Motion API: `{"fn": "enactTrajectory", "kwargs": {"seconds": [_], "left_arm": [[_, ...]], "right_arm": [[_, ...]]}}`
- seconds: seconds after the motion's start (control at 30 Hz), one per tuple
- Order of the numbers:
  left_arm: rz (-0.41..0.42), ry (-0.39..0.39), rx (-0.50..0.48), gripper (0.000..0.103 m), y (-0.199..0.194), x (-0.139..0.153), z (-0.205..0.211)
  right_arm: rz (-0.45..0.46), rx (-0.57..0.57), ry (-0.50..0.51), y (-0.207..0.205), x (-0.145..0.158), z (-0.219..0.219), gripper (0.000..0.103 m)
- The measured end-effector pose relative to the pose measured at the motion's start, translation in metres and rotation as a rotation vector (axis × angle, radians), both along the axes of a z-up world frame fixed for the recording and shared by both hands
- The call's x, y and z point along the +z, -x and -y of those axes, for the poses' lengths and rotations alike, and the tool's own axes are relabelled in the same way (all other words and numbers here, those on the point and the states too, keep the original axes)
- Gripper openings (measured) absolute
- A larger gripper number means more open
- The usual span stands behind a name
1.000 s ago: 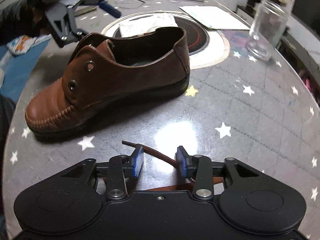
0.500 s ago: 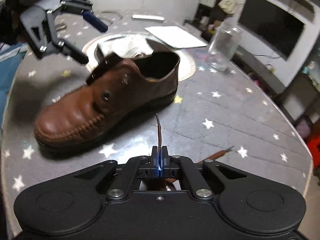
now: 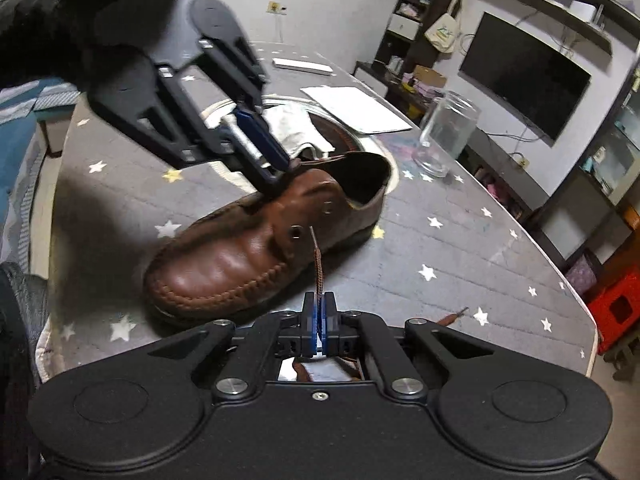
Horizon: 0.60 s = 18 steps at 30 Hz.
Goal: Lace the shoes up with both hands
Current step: 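Push the lace tip into an eyelet with the right tool while left holds shoe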
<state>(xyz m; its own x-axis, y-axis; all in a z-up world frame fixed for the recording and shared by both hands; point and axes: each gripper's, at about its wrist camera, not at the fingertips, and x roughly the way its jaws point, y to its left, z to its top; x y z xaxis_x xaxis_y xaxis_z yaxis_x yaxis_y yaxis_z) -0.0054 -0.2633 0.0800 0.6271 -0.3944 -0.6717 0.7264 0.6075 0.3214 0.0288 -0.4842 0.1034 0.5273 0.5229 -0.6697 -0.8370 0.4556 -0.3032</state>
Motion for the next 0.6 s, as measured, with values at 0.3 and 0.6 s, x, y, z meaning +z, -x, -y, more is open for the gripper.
{"fn": "enactTrajectory", "kwargs": {"seconds": [0.3,0.6], "left_arm": [[-0.001,-0.063,-0.056,0.014,-0.011,-0.013,0.011],[-0.026,-0.076,-0.073,0.014,-0.017,-0.019,0.011]], "right_arm": [[-0.008,0.012,0.028,0.004,-0.006,-0.007,0.002],[-0.018,0.034,0.038,-0.001,-0.012,-0.011,0.002]]}}
